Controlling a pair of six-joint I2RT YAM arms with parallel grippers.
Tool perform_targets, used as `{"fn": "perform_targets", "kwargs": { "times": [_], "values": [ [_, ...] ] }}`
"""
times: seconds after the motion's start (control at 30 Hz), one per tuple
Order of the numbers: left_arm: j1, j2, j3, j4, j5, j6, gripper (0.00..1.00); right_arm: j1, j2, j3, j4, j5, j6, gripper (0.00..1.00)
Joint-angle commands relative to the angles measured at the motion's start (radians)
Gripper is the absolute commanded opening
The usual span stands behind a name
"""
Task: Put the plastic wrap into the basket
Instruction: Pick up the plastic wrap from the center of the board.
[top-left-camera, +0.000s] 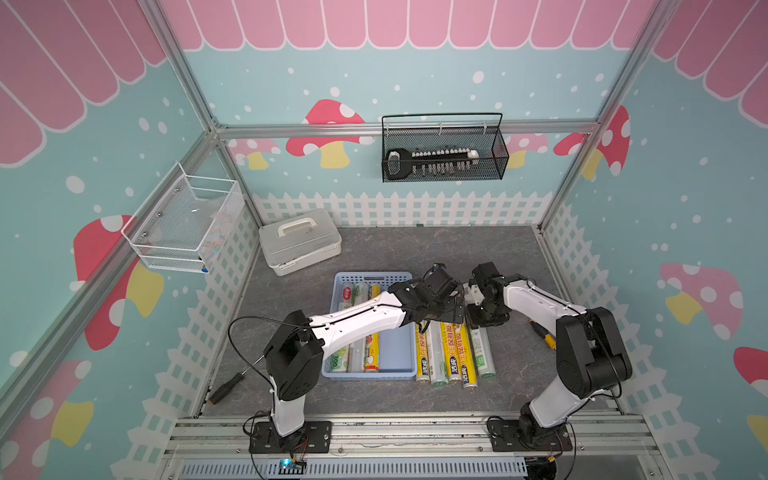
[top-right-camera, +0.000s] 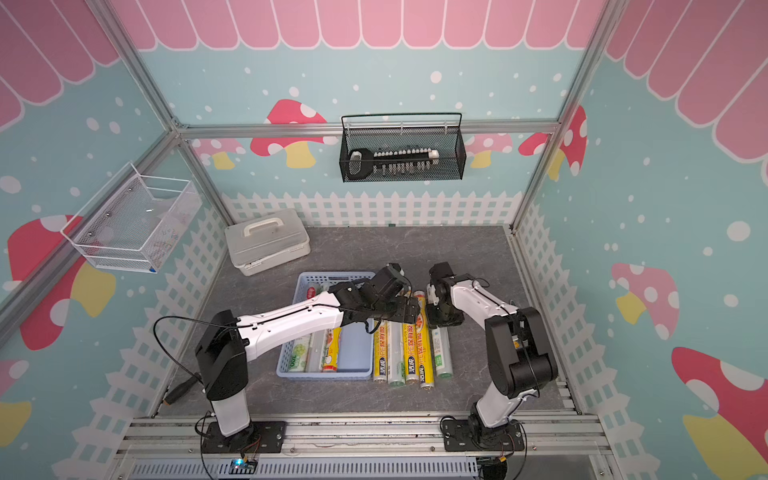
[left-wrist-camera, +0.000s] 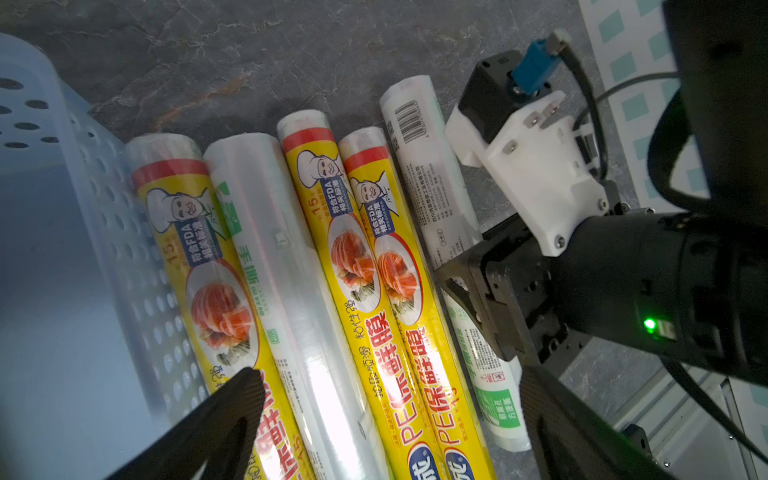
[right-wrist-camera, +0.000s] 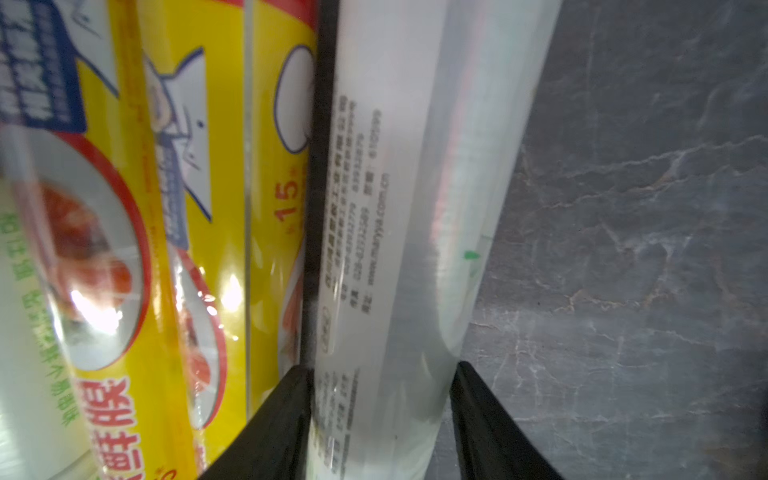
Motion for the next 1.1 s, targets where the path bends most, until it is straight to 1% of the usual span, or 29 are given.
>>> {"fn": "perform_targets", "kwargs": {
  "times": [0.0,0.17,0.53,0.73,0.87,0.97,1.07],
  "values": [
    [-0.004,-0.008,0.009,-0.012,-0.018,-0.008,0.99,-0.004,0.035,0.012,-0.026,0.059,-0.019,0.57],
    [-0.005,-0.009,0.008,-0.013,-0.02,-0.007,0.99,-0.005,0.067,0.018,-0.025,0.047,-0.036,0.61],
    [-0.004,-0.012,0.01,-0.021,-0.021,0.003,0.99,-0.007,0.118,0.022,-0.022,0.068,-0.054,0.59],
    [-0.004,-0.014,0.015,-0.023,-0.023,0.006,0.99,-0.007,0.071,0.02,-0.04,0.113,-0.048,0.49],
    [-0.004,-0.017,0.018,-0.022,-0.029,0.003,0.99,-0.007,0.002,0.013,-0.04,0.128,-0.028,0.39],
    [-0.004,-0.024,0.014,-0.022,-0.039,0.001,0.99,-0.006,-0.052,0.005,-0.041,0.146,-0.017,0.35],
    [-0.004,-0.035,0.008,-0.021,-0.052,0.001,0.99,-0.007,-0.105,-0.001,-0.041,0.125,-0.005,0.31]
  ]
}}
